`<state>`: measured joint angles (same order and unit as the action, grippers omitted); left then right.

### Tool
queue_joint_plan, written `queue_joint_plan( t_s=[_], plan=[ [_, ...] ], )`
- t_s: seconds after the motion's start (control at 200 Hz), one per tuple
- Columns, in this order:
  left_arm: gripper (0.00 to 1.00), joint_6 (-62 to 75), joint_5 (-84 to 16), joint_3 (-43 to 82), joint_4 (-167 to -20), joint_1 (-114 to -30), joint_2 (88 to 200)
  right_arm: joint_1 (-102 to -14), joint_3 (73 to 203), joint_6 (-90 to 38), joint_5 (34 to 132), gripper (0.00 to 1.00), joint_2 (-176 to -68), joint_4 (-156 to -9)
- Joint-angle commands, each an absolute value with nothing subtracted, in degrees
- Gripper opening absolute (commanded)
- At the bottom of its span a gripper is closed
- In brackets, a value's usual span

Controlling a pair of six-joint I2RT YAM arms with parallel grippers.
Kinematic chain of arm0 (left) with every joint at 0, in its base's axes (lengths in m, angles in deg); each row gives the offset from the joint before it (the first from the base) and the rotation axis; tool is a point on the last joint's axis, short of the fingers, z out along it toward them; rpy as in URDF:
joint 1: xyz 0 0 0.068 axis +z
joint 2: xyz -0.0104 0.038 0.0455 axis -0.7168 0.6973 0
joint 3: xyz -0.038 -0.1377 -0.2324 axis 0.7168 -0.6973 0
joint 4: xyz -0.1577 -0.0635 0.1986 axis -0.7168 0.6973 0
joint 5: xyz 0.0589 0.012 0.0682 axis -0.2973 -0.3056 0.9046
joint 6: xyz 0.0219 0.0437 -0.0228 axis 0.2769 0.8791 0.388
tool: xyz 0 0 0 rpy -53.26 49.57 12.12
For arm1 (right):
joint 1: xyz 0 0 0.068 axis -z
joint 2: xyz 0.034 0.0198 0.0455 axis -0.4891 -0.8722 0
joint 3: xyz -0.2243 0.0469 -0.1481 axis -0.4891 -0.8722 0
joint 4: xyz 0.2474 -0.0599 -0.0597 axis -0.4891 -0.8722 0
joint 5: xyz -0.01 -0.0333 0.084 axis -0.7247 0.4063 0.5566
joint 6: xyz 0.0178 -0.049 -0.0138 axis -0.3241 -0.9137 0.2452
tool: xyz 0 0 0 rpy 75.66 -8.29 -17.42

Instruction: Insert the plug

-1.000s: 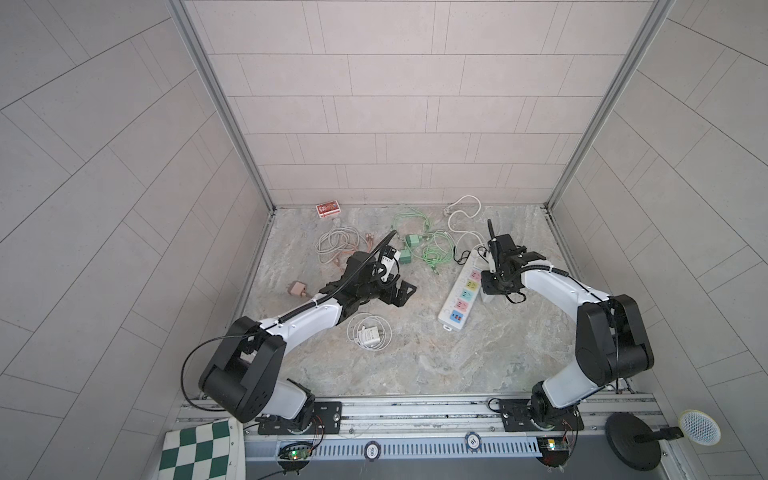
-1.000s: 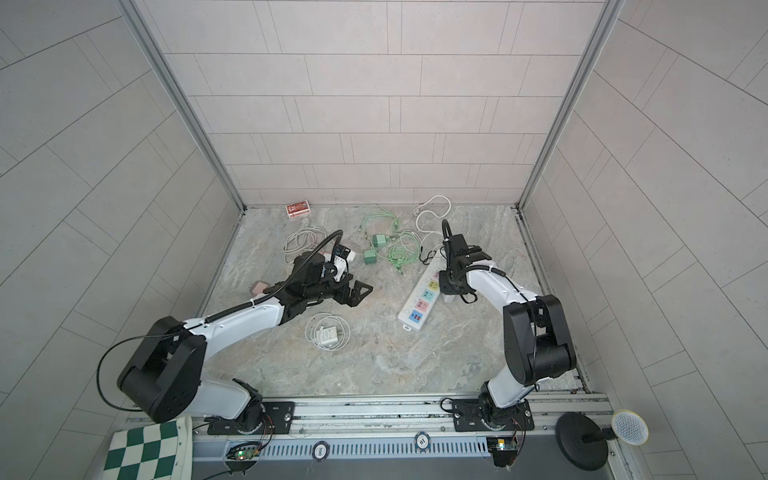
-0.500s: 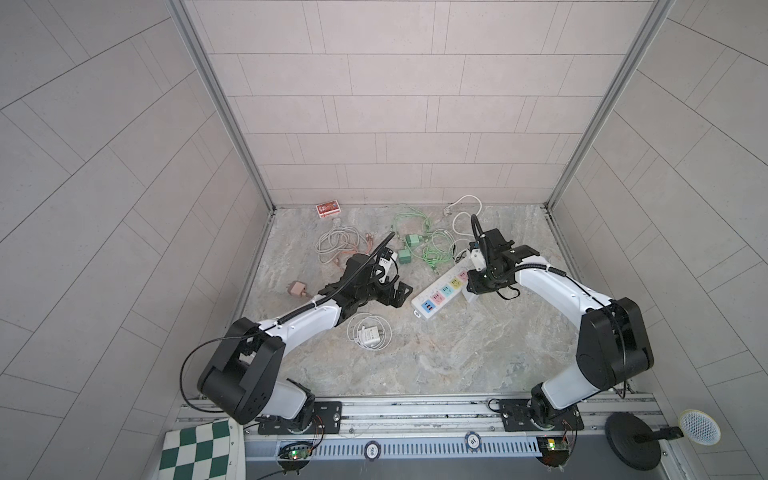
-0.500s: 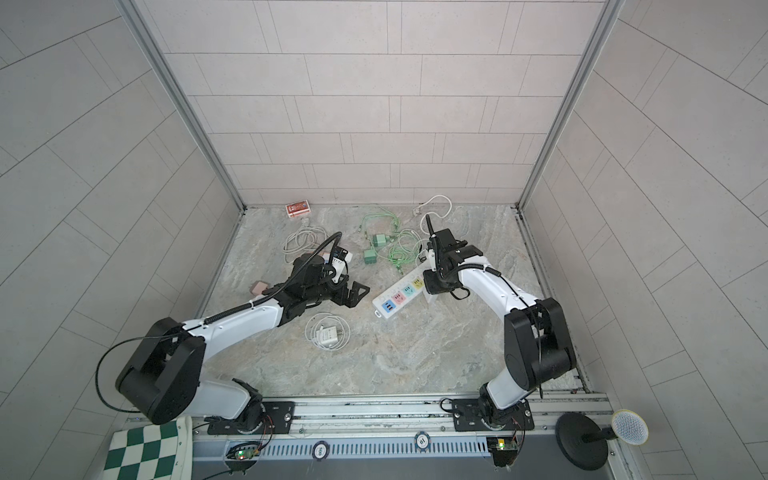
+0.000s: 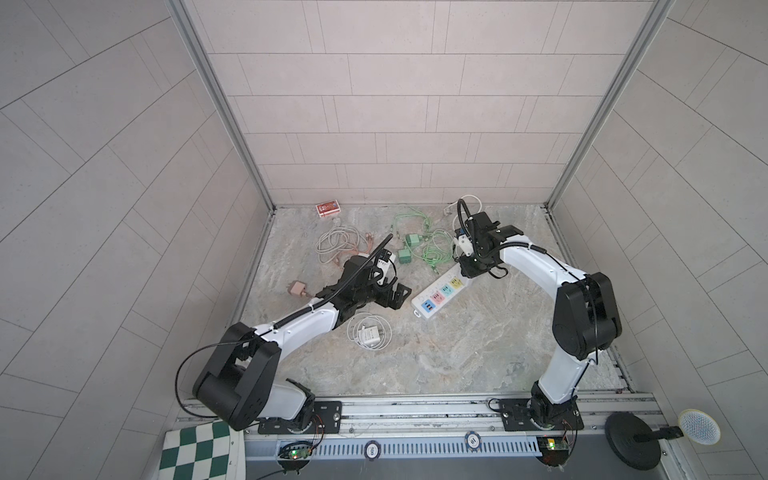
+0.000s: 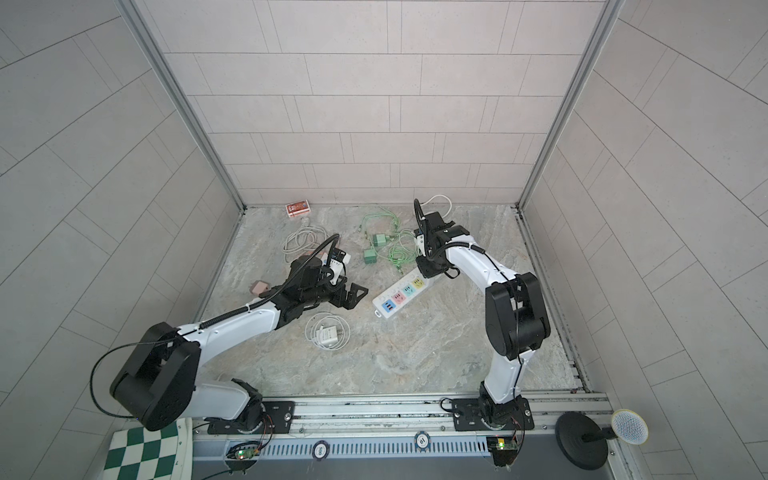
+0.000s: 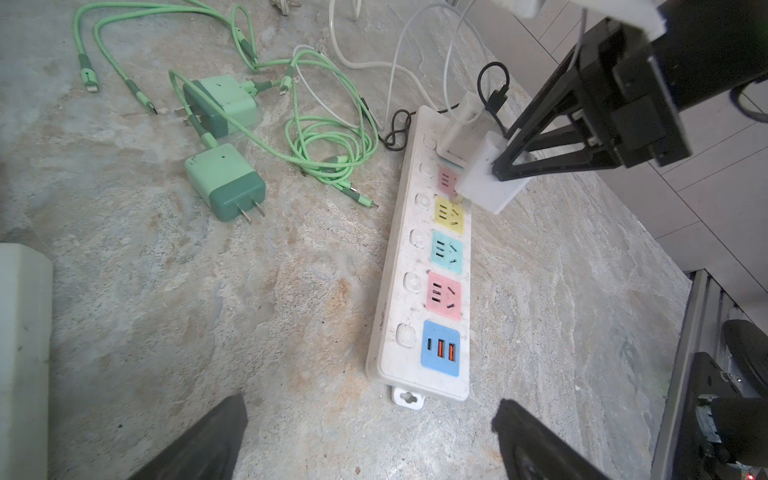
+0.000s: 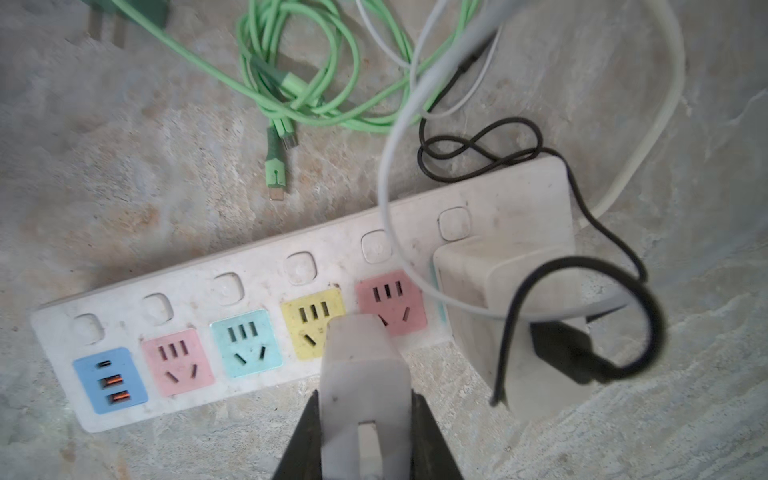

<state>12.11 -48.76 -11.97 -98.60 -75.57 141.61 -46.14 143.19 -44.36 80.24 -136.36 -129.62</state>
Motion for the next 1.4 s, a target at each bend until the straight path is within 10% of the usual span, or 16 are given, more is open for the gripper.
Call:
queue_joint_plan(
  t_s=[0.0, 1.391],
  plan=[
    [1.00, 12.0, -49.3, -12.7, -98.9, -75.8, 140.1, -46.2, 144.3, -48.0, 76.5, 0.02, -136.5, -131.6],
    [1.00, 11.9, -51.5, -11.8, -100.3, -75.8, 142.6, -47.1, 139.9, -56.0, 71.6, 0.00, -136.6, -123.0]
  ],
)
